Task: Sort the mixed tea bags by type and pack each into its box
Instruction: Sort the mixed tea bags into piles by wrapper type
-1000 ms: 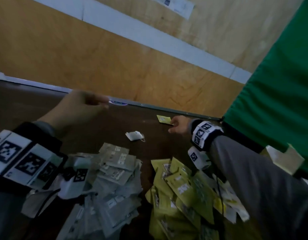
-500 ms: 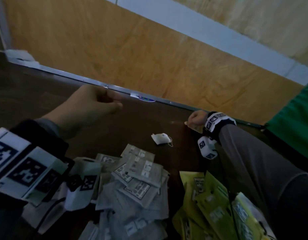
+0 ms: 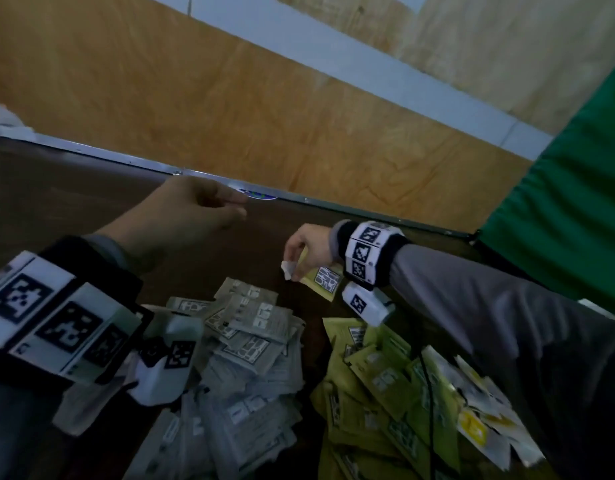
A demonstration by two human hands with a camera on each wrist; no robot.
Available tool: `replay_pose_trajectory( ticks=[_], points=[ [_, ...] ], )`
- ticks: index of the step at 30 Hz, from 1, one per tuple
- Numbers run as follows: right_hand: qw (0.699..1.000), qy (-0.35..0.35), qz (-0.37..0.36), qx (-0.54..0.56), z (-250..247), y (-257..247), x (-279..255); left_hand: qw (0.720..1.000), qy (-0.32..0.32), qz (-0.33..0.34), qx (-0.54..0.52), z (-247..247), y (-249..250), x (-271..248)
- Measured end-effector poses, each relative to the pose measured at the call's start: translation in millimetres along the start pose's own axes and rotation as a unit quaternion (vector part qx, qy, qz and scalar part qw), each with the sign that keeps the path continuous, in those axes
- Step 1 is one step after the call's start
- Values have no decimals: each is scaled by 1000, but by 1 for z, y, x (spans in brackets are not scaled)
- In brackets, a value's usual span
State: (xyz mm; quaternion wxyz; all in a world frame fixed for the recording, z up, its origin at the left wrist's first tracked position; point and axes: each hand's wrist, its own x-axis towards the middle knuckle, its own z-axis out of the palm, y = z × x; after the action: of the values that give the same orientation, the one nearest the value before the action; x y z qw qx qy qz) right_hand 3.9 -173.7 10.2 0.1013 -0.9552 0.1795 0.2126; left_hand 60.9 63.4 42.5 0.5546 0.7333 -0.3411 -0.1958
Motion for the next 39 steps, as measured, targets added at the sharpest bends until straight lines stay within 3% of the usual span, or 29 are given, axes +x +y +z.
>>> replay_pose_trajectory(
  ticks=[3, 5, 8, 13, 18, 19, 21, 24, 26, 28, 31, 34, 37, 39],
  points=[
    [999, 22, -14, -28, -13, 3, -27, 1000, -15, 10, -1, 0, 5, -3],
    [995, 95, -22, -8, -31, 9, -58, 1000, -20, 13, -1, 1, 8, -4],
    [978, 200, 44, -40, -58, 27, -132, 1000, -28, 11, -9, 5, 13, -6],
    [967, 101, 233, 1, -22, 81, -241, 996, -74, 47, -2, 19, 26, -18],
    [939, 119, 315, 74, 40, 116, -287, 992, -89, 84, 15, 25, 46, -35],
    [926, 158, 330, 93, 43, 116, -293, 991, -90, 94, 23, 25, 50, -40],
    [885, 310, 324, 124, 43, 111, -306, 988, -89, 121, 34, 24, 61, -53],
    [797, 505, 207, 260, 41, 84, -322, 977, -108, 177, 50, 33, 77, -79],
    [738, 555, 154, 351, 48, 55, -325, 968, -165, 186, 41, 52, 87, -100],
    [708, 563, 104, 414, 60, 23, -321, 956, -262, 130, 20, 81, 94, -121],
    [736, 568, 51, 364, 78, -17, -310, 932, -361, 29, -18, 122, 102, -144],
    [765, 518, 53, 379, 83, -27, -308, 931, -361, 45, 5, 131, 100, -143],
    [836, 385, 84, 382, 90, -7, -321, 925, -270, 124, 237, 105, 84, -121],
    [912, 306, 123, 242, 98, 22, -331, 874, -192, 151, 421, 80, 66, -102]
  ],
)
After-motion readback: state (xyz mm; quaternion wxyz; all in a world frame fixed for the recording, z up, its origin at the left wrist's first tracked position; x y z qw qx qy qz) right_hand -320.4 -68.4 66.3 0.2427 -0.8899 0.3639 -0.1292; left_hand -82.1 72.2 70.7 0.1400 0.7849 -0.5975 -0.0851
